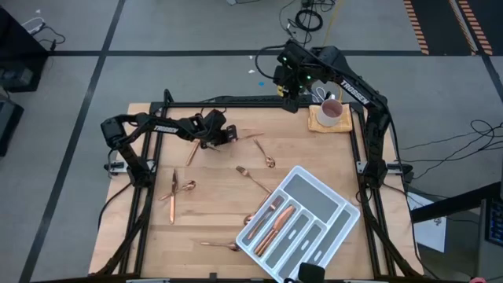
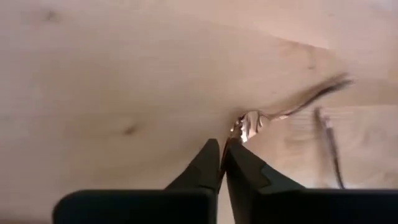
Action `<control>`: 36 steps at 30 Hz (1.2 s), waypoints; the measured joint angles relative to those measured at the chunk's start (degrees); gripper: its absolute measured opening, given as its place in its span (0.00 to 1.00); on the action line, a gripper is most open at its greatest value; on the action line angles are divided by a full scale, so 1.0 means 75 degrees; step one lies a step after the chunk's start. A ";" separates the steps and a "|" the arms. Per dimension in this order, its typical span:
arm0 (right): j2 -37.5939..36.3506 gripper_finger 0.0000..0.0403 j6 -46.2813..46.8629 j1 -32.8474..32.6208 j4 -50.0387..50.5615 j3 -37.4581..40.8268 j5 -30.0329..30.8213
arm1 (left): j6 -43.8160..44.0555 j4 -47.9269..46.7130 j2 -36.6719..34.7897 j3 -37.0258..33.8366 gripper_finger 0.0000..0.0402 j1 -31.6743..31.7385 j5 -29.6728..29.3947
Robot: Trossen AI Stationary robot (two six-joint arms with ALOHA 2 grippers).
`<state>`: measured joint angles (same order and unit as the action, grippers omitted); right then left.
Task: Sort silverware
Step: Put the gold fork into the silverware tray
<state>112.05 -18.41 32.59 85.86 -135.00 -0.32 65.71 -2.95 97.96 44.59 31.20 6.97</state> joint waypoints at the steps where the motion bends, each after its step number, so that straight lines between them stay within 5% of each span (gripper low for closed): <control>1: 0.0000 0.44 -0.0006 -0.0024 0.0000 0.0000 0.0000 | -0.0112 0.0038 -0.0011 0.0004 0.03 0.0000 0.0013; 9: -0.0025 0.44 -0.0339 -0.0066 0.0146 0.0000 0.0082 | -0.0764 0.0461 -0.0150 0.0093 0.01 -0.0002 0.0742; 17: -0.0601 0.44 -0.0461 0.0565 0.0114 -0.0012 0.0987 | -0.2683 -0.0546 -0.1060 0.0946 0.00 -0.0006 0.0949; 20: -0.0635 0.44 -0.0452 0.0777 0.0148 -0.0009 0.0270 | -0.3675 -0.1227 -0.1306 0.1413 0.00 -0.0009 0.1016; 27: -0.0650 0.44 -0.0490 0.1105 0.0005 -0.0006 -0.2899 | -0.7309 -0.3479 -0.1529 0.2768 0.00 -0.0155 0.1856; 36: -0.0653 0.44 -0.0524 0.1242 -0.0144 -0.0006 -0.2031 | -1.1532 -0.5650 -0.1529 0.4207 0.00 -0.0691 0.2036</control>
<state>107.15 -22.35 41.91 84.79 -135.04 -15.55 -20.78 -45.32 86.50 76.14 26.02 22.24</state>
